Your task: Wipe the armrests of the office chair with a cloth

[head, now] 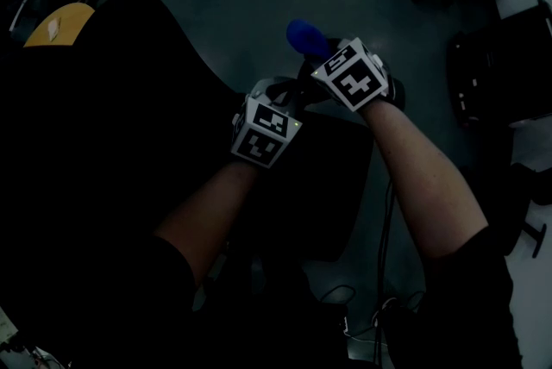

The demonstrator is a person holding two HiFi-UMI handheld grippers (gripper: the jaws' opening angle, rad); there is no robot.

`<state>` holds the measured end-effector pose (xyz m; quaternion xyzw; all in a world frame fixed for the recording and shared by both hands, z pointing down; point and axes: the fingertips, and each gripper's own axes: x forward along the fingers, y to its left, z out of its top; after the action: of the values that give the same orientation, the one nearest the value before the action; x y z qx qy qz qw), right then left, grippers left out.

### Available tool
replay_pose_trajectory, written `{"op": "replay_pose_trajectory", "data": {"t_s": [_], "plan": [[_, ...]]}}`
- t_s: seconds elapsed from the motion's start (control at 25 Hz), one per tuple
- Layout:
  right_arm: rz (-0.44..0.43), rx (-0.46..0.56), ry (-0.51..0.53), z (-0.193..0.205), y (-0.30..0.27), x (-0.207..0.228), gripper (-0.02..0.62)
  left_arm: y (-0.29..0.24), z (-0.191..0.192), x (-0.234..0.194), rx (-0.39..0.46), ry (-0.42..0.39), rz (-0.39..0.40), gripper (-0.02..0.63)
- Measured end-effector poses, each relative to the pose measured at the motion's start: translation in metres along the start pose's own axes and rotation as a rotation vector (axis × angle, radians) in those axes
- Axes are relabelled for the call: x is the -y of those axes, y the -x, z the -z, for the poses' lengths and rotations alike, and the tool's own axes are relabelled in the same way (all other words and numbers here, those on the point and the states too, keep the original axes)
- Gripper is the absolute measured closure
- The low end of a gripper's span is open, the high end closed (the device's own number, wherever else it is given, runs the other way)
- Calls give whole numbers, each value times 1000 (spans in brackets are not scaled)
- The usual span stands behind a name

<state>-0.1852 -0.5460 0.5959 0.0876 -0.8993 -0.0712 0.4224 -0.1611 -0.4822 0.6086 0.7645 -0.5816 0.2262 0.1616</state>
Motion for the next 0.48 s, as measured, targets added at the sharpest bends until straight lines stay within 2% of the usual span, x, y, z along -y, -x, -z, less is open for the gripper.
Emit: {"op": "replay_pose_trajectory", "data": {"t_s": [0.28, 0.48], "plan": [[-98, 60, 1, -21, -2, -38, 483, -2, -1, 3, 0, -16, 3, 598], [-178, 136, -71, -35, 11, -55, 483, -5, -4, 6, -10, -28, 17, 598]]}}
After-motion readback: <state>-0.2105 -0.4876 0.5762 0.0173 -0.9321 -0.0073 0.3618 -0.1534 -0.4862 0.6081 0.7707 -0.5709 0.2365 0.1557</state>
